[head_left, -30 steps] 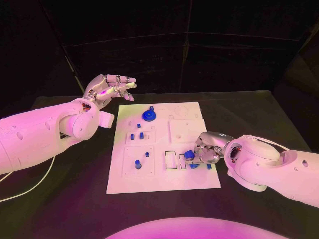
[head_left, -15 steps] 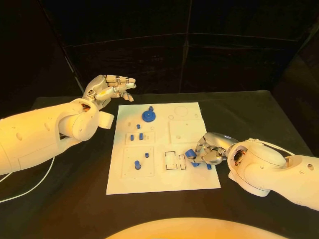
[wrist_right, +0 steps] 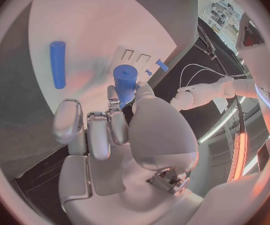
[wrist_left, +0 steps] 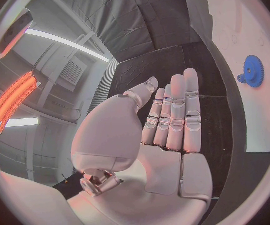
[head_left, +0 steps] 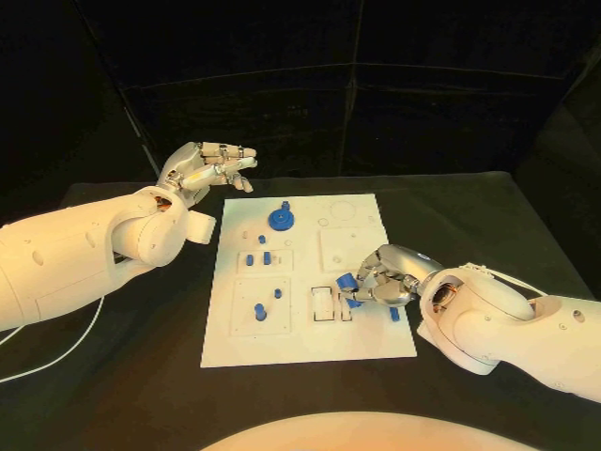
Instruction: Assemble the parts on the task board
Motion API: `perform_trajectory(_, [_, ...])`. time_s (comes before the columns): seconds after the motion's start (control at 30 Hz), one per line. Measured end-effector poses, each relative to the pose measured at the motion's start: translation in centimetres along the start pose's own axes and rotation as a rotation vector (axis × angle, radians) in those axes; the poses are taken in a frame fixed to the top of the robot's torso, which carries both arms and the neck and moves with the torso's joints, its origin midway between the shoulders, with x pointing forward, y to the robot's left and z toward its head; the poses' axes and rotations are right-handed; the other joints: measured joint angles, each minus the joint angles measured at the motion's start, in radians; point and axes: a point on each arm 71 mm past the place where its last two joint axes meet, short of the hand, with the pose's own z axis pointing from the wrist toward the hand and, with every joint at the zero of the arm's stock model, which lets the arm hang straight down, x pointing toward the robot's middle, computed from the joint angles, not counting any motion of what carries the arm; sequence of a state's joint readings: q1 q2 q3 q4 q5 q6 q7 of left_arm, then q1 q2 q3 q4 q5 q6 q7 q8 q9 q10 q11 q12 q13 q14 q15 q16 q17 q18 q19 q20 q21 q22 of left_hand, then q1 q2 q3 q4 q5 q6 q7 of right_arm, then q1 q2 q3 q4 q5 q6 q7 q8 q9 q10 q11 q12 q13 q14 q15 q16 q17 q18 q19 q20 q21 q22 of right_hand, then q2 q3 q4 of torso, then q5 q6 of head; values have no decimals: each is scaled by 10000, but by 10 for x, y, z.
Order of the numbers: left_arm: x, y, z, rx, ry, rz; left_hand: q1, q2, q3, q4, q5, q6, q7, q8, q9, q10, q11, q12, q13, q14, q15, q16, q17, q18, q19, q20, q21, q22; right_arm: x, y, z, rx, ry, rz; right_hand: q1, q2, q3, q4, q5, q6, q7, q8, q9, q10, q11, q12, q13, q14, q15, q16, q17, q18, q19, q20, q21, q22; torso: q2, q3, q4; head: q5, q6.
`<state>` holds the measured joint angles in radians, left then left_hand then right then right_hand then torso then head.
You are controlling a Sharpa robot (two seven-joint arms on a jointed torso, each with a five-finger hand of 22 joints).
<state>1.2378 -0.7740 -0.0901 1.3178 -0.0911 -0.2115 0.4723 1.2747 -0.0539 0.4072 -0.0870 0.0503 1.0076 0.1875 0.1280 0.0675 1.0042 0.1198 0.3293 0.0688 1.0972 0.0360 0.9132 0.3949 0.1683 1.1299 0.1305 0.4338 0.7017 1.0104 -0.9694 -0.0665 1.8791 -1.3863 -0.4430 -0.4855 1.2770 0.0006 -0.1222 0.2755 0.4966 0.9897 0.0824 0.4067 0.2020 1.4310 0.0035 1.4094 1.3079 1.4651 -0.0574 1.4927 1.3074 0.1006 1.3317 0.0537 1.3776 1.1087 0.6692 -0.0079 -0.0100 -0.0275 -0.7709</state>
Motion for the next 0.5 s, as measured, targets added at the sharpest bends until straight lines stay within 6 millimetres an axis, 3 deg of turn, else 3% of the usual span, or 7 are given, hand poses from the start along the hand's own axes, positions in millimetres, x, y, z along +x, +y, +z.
perform_trajectory(0.17, [0,0,0,0,9,-4,0,0,-29,-29,0,0,0,0,0,0,0,0,0,0,0,0,0,1,0,0,0,-13,4,8,5,-187,81,148,-44,19,-146,91,-31,71,-1,0,9,0,0,0,0,0,0,0,0,1,0,0,0,-1,0,-2,0,18,-4])
perform_trajectory(0.5, [2,0,1,0,52,-23,0,0,-29,-29,0,0,0,0,0,0,0,0,0,0,0,0,1,1,0,0,0,-12,13,17,14,-312,511,205,-505,124,-381,134,-260,301,-160,182,141,74,-73,0,-1,1,-72,0,0,0,71,-71,0,59,5,-5,7,43,-26])
